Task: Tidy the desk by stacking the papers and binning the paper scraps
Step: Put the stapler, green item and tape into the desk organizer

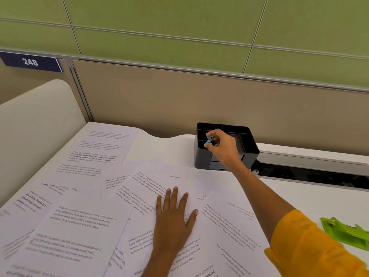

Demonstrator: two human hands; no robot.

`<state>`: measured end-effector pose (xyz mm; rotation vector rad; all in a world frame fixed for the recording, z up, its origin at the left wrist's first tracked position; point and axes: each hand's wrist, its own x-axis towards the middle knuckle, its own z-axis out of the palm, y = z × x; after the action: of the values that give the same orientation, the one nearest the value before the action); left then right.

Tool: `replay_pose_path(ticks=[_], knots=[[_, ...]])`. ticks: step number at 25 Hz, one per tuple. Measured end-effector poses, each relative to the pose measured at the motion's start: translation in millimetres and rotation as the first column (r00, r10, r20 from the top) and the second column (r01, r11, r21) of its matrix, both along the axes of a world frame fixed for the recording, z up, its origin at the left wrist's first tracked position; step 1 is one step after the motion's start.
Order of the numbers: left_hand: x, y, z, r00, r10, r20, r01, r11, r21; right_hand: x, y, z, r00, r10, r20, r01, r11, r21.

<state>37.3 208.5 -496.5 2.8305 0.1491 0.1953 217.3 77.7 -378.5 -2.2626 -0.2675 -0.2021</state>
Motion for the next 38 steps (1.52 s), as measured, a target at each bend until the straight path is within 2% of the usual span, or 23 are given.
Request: replay_pose_path(ticks=[3, 23, 31, 35, 38], knots=[[0, 0, 0, 1.0, -0.003, 0.009, 0.003, 1.0, 0.0, 0, -1, -2, 1.0, -0.004, -0.012, 0.005, 0.999, 0.049], [1, 0, 0, 1.0, -0.013, 0.013, 0.013, 1.0, 0.008, -4, -3, -7, 0.999, 0.034, 0.026, -0.03, 0.99, -0.136], [0, 0, 3, 1.0, -0.008, 0.018, 0.008, 1.0, 0.0, -4, 0, -11, 0.997, 0.055, 0.059, -0.031, 0.936, -0.352], [0, 0, 1, 0.999, -0.005, 0.038, 0.004, 1.0, 0.01, -4, 0, -11, 0.996, 0.059, 0.063, -0.035, 0.94, -0.339], [0, -1, 2, 0.999, -0.009, 0.046, 0.008, 1.0, 0.028, -8, -3, -11, 0.995, 0.057, 0.079, -0.036, 0.969, -0.246]])
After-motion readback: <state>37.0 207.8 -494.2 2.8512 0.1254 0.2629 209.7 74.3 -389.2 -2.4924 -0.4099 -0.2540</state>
